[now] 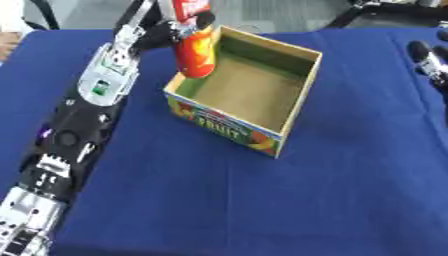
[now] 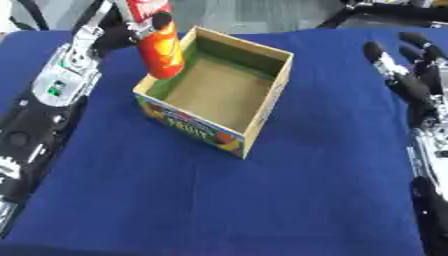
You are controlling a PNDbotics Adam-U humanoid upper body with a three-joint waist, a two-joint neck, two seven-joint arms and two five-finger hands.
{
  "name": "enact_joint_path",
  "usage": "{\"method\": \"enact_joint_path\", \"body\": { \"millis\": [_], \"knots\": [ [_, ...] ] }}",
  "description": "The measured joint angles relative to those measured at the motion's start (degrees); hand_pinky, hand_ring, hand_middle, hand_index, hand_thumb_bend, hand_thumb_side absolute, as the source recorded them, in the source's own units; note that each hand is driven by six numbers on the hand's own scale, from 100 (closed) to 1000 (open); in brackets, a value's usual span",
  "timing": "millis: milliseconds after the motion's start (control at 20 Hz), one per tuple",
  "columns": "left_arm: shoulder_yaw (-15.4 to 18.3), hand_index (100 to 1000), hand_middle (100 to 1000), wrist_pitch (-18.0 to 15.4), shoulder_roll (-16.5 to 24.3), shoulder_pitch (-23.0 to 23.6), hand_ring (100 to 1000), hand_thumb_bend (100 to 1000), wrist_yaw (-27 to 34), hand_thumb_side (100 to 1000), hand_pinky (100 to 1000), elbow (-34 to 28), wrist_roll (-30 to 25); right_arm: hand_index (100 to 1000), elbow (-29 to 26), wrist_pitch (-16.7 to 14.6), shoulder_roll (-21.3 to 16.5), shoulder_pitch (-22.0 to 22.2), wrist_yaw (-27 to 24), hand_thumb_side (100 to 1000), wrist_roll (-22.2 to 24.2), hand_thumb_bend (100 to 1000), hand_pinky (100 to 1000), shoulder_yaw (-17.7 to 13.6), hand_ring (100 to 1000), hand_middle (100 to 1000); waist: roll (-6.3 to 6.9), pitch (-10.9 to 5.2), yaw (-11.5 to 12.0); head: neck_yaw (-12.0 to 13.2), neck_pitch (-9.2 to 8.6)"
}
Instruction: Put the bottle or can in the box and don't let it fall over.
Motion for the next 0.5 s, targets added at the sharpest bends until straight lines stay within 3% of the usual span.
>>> {"method": "enact_joint_path", "body": {
  "millis": [500],
  "knots": [
    [0.52, 935, 830, -0.18, -0.04, 0.0, 1000, 696, -0.38, 481, 937, 0.58, 0.04, 809, -0.01, 0.0, 0.03, -0.22, 0.0, 388, 0.0, 706, 742, 0.25, 971, 1000, -0.25, 0.22, -0.14, 0.02, -0.01]
  ]
}}
